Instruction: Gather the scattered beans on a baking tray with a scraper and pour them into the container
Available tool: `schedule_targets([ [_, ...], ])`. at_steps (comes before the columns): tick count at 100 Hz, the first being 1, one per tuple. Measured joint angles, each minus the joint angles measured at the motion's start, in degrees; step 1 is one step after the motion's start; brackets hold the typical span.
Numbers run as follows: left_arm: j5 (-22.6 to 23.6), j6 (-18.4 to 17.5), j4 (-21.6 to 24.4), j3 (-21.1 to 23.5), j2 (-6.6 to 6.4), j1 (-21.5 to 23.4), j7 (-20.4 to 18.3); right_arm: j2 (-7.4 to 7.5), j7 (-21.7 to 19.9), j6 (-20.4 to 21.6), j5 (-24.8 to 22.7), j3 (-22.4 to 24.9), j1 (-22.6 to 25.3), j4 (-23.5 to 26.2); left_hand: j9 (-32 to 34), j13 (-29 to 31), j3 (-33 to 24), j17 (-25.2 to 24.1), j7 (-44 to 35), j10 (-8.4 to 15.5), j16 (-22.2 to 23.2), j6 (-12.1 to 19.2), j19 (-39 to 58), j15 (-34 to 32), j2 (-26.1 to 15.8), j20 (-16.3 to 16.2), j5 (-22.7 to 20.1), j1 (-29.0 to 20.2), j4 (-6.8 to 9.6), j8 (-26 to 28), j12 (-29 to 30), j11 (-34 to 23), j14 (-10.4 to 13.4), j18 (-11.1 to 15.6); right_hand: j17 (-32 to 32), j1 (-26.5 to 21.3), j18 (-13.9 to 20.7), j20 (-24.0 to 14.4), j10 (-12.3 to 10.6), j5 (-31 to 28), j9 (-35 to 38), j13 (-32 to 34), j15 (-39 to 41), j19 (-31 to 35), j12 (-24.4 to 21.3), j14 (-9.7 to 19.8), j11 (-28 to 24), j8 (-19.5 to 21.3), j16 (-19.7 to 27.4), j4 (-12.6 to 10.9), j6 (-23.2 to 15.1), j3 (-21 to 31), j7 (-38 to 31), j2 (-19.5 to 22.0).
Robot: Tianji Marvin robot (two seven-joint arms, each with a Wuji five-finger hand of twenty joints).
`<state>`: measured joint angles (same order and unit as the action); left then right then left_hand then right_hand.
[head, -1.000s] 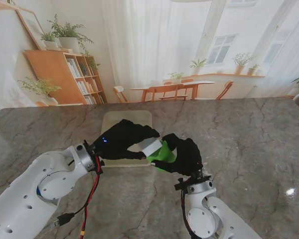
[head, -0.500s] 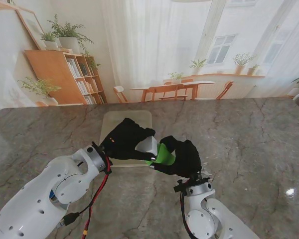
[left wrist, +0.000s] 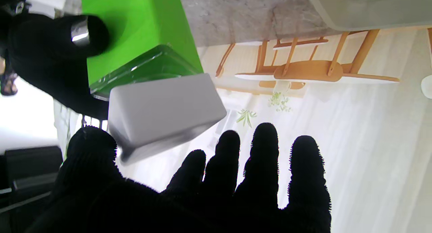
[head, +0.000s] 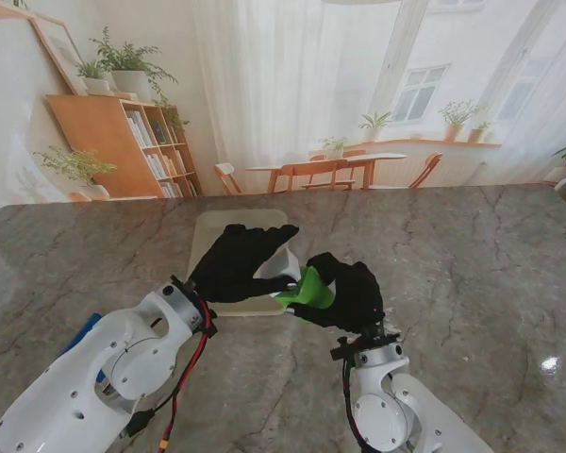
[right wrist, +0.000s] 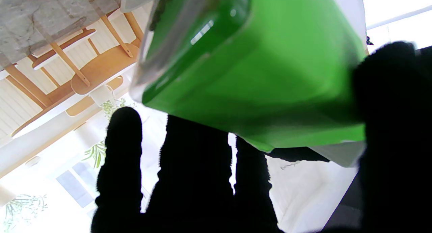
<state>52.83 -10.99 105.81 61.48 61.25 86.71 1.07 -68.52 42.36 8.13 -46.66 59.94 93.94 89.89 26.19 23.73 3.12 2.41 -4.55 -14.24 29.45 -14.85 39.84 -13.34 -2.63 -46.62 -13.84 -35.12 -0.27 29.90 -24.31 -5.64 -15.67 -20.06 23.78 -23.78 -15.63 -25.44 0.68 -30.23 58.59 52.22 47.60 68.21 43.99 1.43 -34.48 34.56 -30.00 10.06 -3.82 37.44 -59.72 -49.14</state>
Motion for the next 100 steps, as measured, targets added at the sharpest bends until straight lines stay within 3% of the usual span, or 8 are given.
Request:
schedule_targets([
  [9,-3.7,0.1,-0.1,0.0,0.38,0.3,1.8,-0.03,0.1,0.0,0.2,0.0,0.0,0.0,-4.6,-2.1,-1.0,-0.6,0.5,-0.1,-2.8,0.0,-2.9,2.3,-3.1,1.5,1.2,-0.5,0.06,0.0,2.9,1.6,-0.4,-0.7,0.0,0.0,0.0,0.0,0.0,0.0,0.0,0.0,0.0,0.0,0.0,0.0,0.0,0.0,0.0,0.0,0.0,0.0,0.0,0.0],
  [20,-2.9,0.1,-0.2,0.4,1.09,1.0,6.3,-0.09,0.2,0.0,0.4,0.0,0.0,0.0,-5.5,-2.6,-1.1,-0.1,0.6,-0.1,-4.1,0.4,-3.5,2.7,-3.1,1.6,1.7,-1.4,0.09,0.0,3.4,1.7,-0.4,-1.5,0.0,0.0,0.0,0.0,0.0,0.0,0.0,0.0,0.0,0.0,0.0,0.0,0.0,0.0,0.0,0.0,0.0,0.0,0.0,0.0],
  [38,-4.8,-0.1,1.8,3.5,2.0,3.7,6.1,-0.22,1.0,0.0,0.5,0.1,0.0,-0.1,-5.5,-2.6,-1.0,1.5,0.6,1.6,-4.9,1.6,-3.5,2.7,-4.3,1.7,1.7,-7.0,0.32,0.0,3.4,1.7,0.0,-2.1,0.0,0.0,0.0,0.0,0.0,0.1,0.0,0.0,0.0,0.0,0.0,0.0,0.0,0.0,0.0,0.0,0.0,0.0,0.0,0.1],
  [47,-3.9,-2.4,3.9,8.0,2.2,6.0,4.0,-0.45,1.7,0.0,0.7,0.3,0.0,-0.1,-5.6,-2.6,-0.7,2.1,0.6,2.3,-5.9,2.1,-4.0,3.0,-4.0,2.6,1.7,-9.8,0.32,0.0,3.9,1.7,0.9,-2.1,0.0,0.0,0.0,0.0,0.0,0.2,0.0,0.0,0.0,-0.1,0.0,0.0,0.0,0.0,0.0,0.0,0.0,0.0,0.0,0.1],
  [59,-5.7,-8.0,5.4,12.5,1.45,6.9,-3.3,-0.65,2.1,0.0,1.1,0.6,0.0,-0.2,-6.2,-2.6,-0.2,2.9,0.6,2.9,-7.5,2.8,-5.6,3.8,-1.9,4.2,1.7,-10.3,0.43,0.0,5.8,2.0,2.2,-2.1,-0.1,0.0,0.0,0.0,-0.1,0.7,-0.5,-0.1,0.0,-0.7,0.0,0.2,0.0,0.0,0.0,0.0,0.0,0.0,0.0,0.6],
  [69,-14.8,-4.9,5.8,12.2,0.49,7.1,-5.2,-0.66,2.9,0.0,0.8,0.6,0.0,-0.2,-6.4,-2.6,-1.0,3.6,0.7,2.0,-8.3,0.9,-6.3,4.2,-1.0,4.9,1.7,-9.2,0.43,-0.6,7.2,2.1,2.2,-2.2,-0.2,0.0,0.0,0.0,-0.1,0.7,-0.5,-0.1,-0.1,-0.8,0.0,0.2,0.0,0.0,0.0,0.0,0.0,0.0,0.0,0.6],
  [88,-18.2,-2.5,5.2,10.7,0.41,6.6,-7.0,-0.63,4.0,0.8,-0.4,0.5,-0.1,-0.3,-6.0,-0.8,-0.6,5.9,0.9,-0.7,-8.4,-3.7,-6.4,4.2,0.8,5.0,1.6,-8.6,0.41,-1.5,7.9,2.2,1.5,-2.7,-0.6,0.0,0.5,0.0,-0.5,1.4,-1.2,-0.7,-0.5,-0.8,0.0,0.6,0.0,0.0,0.0,0.0,0.0,0.0,0.0,1.4],
  [100,-23.8,-0.2,3.5,7.5,0.36,4.6,-7.6,-0.53,4.4,1.2,-1.8,0.4,-0.1,-0.3,-2.9,0.7,-1.1,7.3,0.8,-1.5,-6.7,-4.7,-2.4,2.7,4.5,4.8,1.6,-8.8,0.42,-2.2,7.6,1.1,1.4,-2.7,-0.6,0.0,0.5,0.0,-0.5,1.9,-1.4,-0.7,-0.7,-0.8,0.0,0.7,0.0,0.0,0.0,0.0,0.0,0.0,0.0,2.0],
])
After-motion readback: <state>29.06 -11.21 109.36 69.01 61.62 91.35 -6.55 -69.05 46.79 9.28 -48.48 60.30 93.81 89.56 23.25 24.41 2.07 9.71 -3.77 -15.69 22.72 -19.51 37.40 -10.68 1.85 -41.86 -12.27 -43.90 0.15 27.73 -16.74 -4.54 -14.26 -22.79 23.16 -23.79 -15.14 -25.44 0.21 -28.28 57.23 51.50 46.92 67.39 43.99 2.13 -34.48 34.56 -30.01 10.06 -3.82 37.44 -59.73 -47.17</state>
